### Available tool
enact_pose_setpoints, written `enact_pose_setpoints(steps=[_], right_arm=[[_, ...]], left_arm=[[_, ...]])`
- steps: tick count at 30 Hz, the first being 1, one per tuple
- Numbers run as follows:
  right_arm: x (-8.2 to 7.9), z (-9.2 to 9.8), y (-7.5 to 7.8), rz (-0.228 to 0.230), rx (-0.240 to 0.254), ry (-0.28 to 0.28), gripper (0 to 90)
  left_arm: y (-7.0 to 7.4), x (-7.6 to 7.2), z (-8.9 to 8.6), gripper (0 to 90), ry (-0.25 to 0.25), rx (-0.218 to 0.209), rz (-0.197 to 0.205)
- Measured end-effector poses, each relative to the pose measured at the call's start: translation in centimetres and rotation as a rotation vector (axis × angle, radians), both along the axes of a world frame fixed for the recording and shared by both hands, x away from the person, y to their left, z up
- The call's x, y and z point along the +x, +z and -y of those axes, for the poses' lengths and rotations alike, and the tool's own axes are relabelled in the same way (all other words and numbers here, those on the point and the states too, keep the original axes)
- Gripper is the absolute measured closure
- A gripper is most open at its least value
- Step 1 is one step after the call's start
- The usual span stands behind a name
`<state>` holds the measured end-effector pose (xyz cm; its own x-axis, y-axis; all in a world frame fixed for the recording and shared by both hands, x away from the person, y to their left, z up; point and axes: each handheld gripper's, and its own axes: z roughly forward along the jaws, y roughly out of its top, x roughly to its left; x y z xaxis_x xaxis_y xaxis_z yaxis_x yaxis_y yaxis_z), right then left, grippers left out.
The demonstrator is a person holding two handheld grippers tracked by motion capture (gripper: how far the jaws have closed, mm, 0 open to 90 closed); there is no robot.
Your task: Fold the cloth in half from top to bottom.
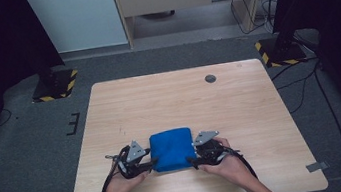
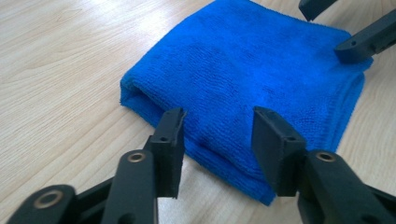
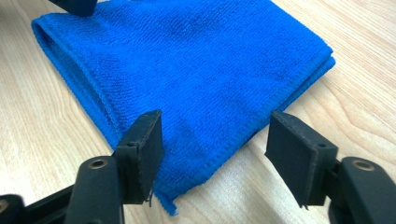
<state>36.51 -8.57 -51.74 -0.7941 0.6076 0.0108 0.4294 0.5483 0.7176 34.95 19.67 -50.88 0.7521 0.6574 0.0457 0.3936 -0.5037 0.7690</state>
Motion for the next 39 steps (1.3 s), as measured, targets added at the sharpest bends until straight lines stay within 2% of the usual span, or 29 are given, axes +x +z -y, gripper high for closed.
enact_pose_setpoints(steps=[1, 3, 4, 7, 8, 11, 20, 21, 24, 26, 28, 31, 37, 38, 39], right_arm=[[-0.1, 0.0, 0.0, 0.007, -0.005, -0.001, 31.9], [-0.1, 0.0, 0.0, 0.013, -0.007, -0.002, 29.9], [0.0, 0.1, 0.0, 0.016, -0.009, -0.005, 25.9], [0.2, 0.0, 0.1, 0.015, -0.002, -0.015, 20.8], [0.3, 0.1, 0.1, 0.018, 0.002, -0.020, 18.6], [0.9, 0.0, 0.2, 0.020, 0.030, -0.038, 12.4], [1.9, -0.5, 0.6, 0.025, 0.051, -0.047, 9.7], [2.1, -0.5, 0.6, 0.011, 0.058, -0.051, 9.5], [2.4, -0.6, 0.7, 0.011, 0.055, -0.065, 9.3], [2.7, -0.7, 0.8, 0.010, 0.053, -0.084, 9.3], [2.9, -0.7, 0.9, 0.005, 0.054, -0.089, 9.2], [3.7, -0.7, 1.3, -0.009, 0.085, -0.109, 8.5], [5.0, -0.7, 2.1, -0.015, 0.106, -0.131, 8.7], [5.2, -0.8, 2.3, -0.005, 0.112, -0.130, 8.8], [5.6, -0.9, 2.9, -0.004, 0.142, -0.130, 8.7]], left_arm=[[0.0, -0.2, 0.1, 47.3, 0.005, 0.023, 0.013], [-0.1, -0.2, 0.1, 44.9, 0.006, 0.035, 0.021], [-0.1, 0.0, 0.2, 40.2, 0.016, 0.038, 0.020], [-0.2, 0.2, 0.2, 31.8, 0.032, 0.037, 0.010], [-0.2, 0.2, 0.2, 31.8, 0.041, 0.039, 0.008], [-0.2, 0.6, -0.1, 20.2, 0.078, 0.023, -0.001], [-0.2, 1.1, -0.3, 6.8, 0.095, 0.013, -0.016], [-0.1, 1.2, -0.4, 6.7, 0.100, 0.004, -0.019], [-0.1, 1.3, -0.4, 6.9, 0.096, 0.011, -0.023], [-0.1, 1.5, -0.6, 7.1, 0.112, -0.008, -0.044], [0.1, 1.9, -0.7, 7.1, 0.118, -0.004, -0.051], [0.4, 2.5, -0.9, 7.4, 0.109, 0.000, -0.067], [1.4, 3.8, -1.9, 6.7, 0.131, -0.004, -0.078], [1.5, 4.0, -2.0, 6.7, 0.132, -0.001, -0.080], [1.6, 4.1, -2.3, 6.5, 0.140, 0.006, -0.076]])
